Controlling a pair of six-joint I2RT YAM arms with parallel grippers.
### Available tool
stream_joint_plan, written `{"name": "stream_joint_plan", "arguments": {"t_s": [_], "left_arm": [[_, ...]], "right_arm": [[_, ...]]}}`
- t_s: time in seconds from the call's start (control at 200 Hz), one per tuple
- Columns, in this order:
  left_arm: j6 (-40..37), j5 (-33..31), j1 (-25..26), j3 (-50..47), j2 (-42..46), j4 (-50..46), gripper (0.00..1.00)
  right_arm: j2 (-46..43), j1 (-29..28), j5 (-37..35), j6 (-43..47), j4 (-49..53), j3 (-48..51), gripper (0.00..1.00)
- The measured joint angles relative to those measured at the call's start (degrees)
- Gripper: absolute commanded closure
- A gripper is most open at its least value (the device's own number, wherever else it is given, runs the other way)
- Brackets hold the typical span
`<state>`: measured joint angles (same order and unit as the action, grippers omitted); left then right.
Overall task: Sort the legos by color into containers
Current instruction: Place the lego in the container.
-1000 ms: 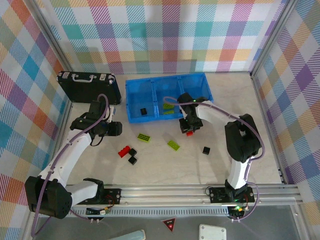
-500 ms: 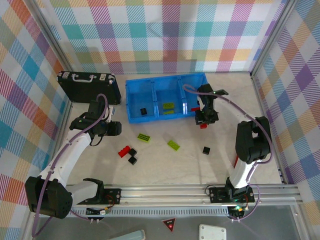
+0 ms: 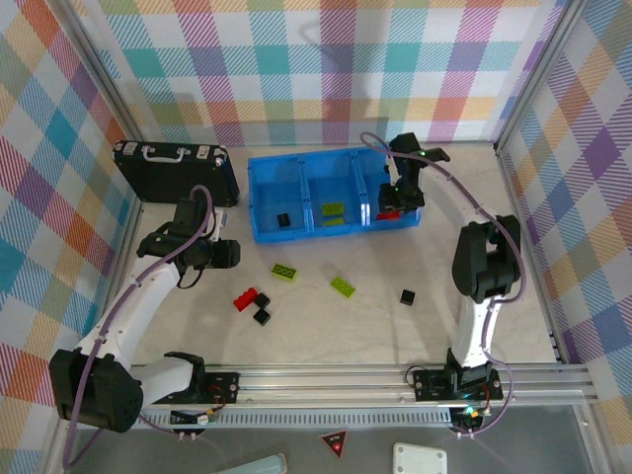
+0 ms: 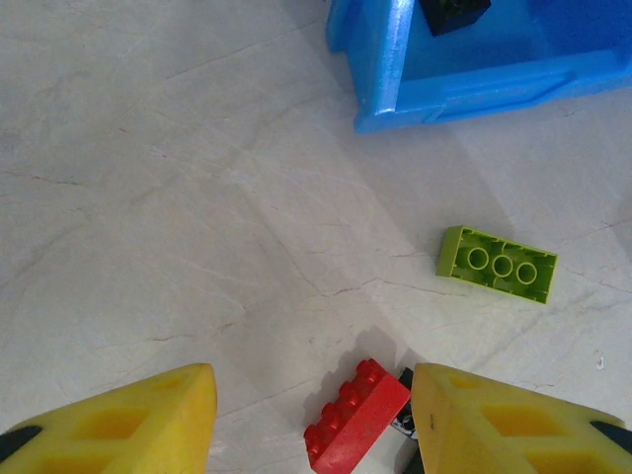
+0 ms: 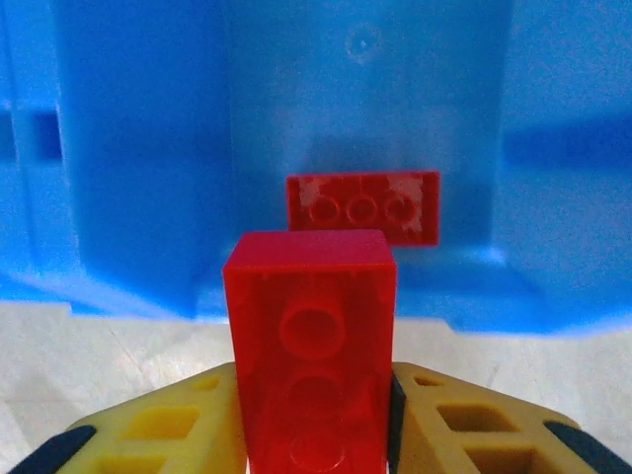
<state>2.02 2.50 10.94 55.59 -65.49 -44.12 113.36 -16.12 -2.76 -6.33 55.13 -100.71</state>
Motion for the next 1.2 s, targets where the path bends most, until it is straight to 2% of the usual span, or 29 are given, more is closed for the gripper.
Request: {"name": "stream_joint_plan", "arguments": {"t_s": [0.345, 0.585, 0.865, 1.2], "left_arm": [[0.0, -0.17, -0.13, 0.0, 0.0, 0.42, 0.45], [-0.02, -0.2, -0.22, 0.0, 0.0, 0.42, 0.46], [-0.02, -0.63, -0.22, 0.0, 0.0, 0.42, 0.46], [-0.02, -0.61, -0.22, 0.0, -0.02, 0.42, 0.45]], "right_arm": [[15.08, 0.96, 3.69, -0.02, 2.08, -16.85, 0.61], [23.02, 1.92, 5.95, -0.04, 3.41, -24.96, 0.61], [27.54, 2.29, 7.87, -0.09, 3.48, -27.36, 0.6], [28.13, 2.29, 8.15, -0.26, 3.48, -27.39, 0.55]]}}
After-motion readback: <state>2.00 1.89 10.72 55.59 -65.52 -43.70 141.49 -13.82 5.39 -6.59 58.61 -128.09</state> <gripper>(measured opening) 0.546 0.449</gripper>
